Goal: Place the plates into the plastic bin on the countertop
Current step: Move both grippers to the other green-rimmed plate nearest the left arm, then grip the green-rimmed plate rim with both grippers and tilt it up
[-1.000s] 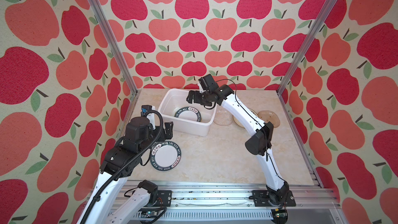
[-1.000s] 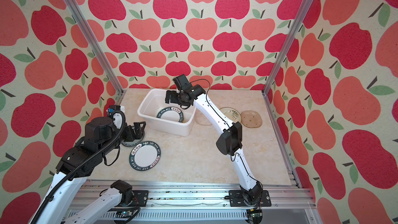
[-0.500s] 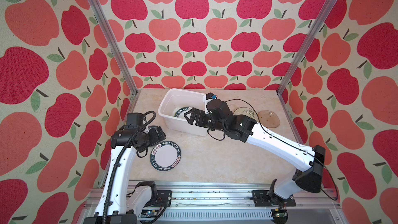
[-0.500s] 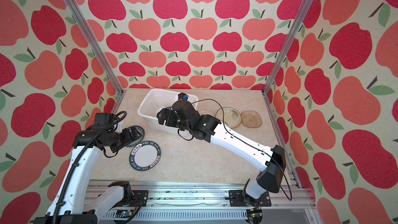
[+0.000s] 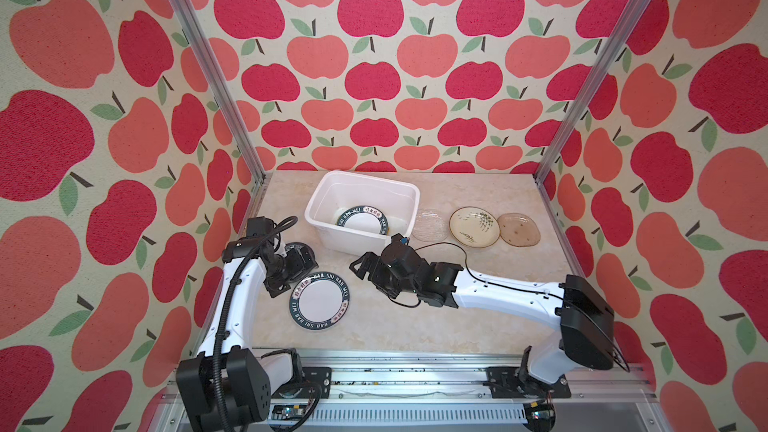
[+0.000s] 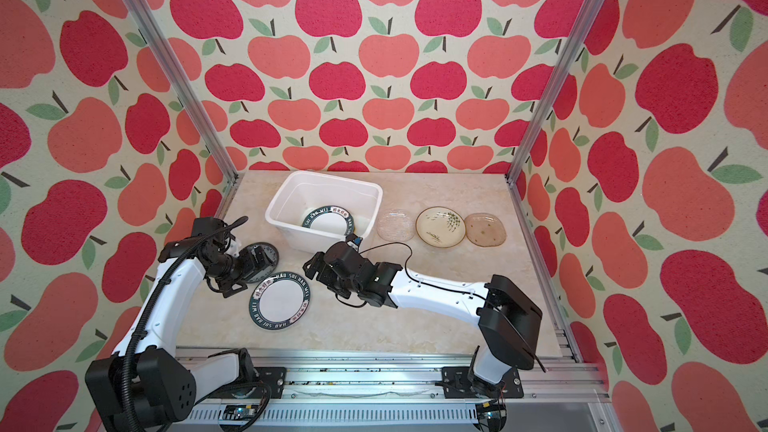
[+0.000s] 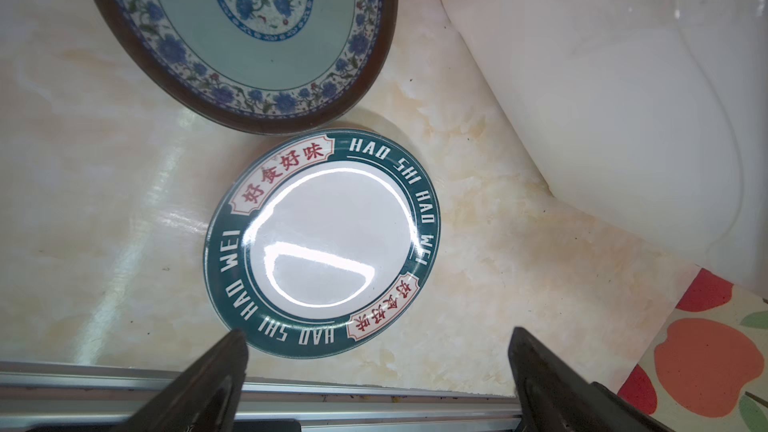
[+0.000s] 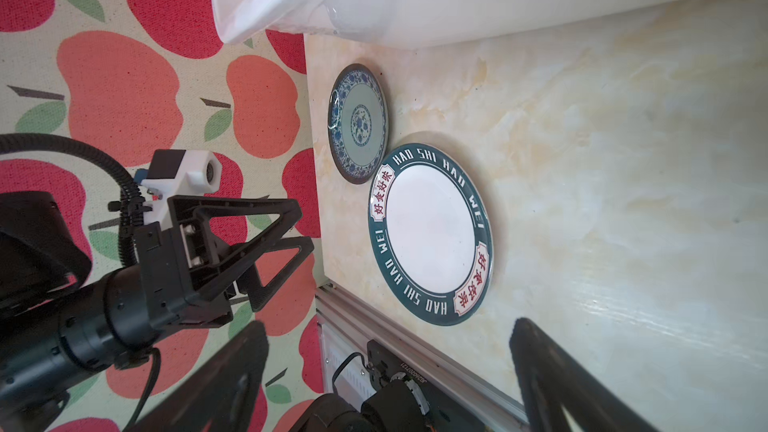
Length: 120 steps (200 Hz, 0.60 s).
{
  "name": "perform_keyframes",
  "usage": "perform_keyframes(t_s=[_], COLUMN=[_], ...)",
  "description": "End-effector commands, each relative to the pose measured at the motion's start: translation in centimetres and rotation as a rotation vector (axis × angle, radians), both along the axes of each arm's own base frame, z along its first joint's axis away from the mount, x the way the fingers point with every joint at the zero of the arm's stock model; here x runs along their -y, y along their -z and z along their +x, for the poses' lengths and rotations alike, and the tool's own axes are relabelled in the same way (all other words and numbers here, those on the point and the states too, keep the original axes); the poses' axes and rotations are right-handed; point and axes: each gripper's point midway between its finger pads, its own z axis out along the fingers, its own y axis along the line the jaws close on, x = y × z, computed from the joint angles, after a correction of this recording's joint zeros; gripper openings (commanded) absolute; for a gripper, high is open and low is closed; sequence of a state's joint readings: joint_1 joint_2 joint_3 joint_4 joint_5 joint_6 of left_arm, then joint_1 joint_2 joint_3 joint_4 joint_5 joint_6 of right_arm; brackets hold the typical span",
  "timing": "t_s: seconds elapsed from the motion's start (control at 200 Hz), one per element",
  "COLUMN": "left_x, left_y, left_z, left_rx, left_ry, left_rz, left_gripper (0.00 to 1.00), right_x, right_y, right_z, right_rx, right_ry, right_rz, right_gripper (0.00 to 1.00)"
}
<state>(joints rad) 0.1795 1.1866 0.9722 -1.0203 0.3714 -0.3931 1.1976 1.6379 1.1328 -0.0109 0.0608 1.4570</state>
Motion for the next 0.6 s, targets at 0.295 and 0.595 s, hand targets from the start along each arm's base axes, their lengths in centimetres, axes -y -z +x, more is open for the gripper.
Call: perform_keyframes(t_s=[0.295, 0.595], left_x=[-2.6, -3.6], left_y=[6.1, 7.4], left_z=[-0.2, 0.7], left_rx=[-0.125, -0.097], left_ry=[-0.188, -0.194], left_rz=[0.053, 0.082], left_gripper=[0.99, 0.99], right_x=[-5.8, -5.0], right_y=[6.6, 9.2], right_z=[-3.5, -3.7], right_rx=[-0.250, -0.306], right_ry=[-0.041, 0.012], right_rz=[0.091, 0.033], right_gripper=[0.95, 0.95])
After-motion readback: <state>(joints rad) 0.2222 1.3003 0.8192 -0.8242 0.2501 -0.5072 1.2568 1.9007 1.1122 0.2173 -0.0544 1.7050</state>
